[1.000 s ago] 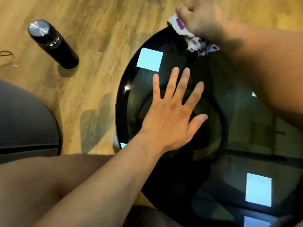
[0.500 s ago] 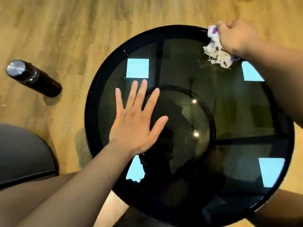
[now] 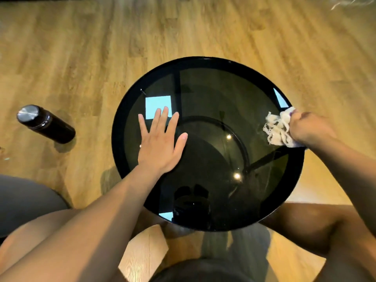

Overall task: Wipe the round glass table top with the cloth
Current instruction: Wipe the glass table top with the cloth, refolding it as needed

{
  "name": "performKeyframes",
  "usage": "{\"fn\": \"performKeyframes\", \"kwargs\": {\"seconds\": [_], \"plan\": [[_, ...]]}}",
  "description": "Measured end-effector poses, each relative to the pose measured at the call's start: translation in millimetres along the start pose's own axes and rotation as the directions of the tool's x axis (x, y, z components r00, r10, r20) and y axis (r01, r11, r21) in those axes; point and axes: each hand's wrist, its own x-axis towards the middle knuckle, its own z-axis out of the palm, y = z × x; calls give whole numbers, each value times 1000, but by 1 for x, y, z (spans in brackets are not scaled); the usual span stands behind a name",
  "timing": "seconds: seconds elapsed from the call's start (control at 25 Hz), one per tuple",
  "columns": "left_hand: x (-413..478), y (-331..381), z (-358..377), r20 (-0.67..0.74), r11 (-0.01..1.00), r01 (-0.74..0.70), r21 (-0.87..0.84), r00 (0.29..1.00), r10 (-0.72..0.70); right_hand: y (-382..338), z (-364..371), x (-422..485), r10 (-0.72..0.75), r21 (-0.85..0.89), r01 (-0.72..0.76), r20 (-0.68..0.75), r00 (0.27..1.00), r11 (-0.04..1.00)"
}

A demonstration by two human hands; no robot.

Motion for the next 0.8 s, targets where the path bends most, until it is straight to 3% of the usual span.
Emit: {"fn": "performKeyframes", "kwargs": {"seconds": [0.2, 0.36, 0.44, 0.6, 0.68, 0.8], "plan": [[-43, 26, -4, 33, 991, 21, -134, 999, -17, 18, 10, -88, 173, 171, -188, 96, 980, 967], [-91, 62, -13, 76, 969, -66, -237, 993, 86, 3, 8, -163, 267, 381, -346, 246, 932, 857], [-112, 75, -19, 80, 943, -71, -324, 992, 102, -11, 7, -202, 263, 447, -355, 255, 930, 821], [-149, 94, -37, 239, 731, 114, -673, 969, 69, -34, 15, -256, 230, 482, -375, 333, 914, 792], [-161, 99, -42, 284, 661, 195, -725, 958, 29, -43, 22, -274, 214, 612, -429, 394, 894, 664], [-173, 102, -48, 322, 559, 282, -780, 946, -28, -66, 28, -305, 52, 776, -584, 590, 805, 238]]}}
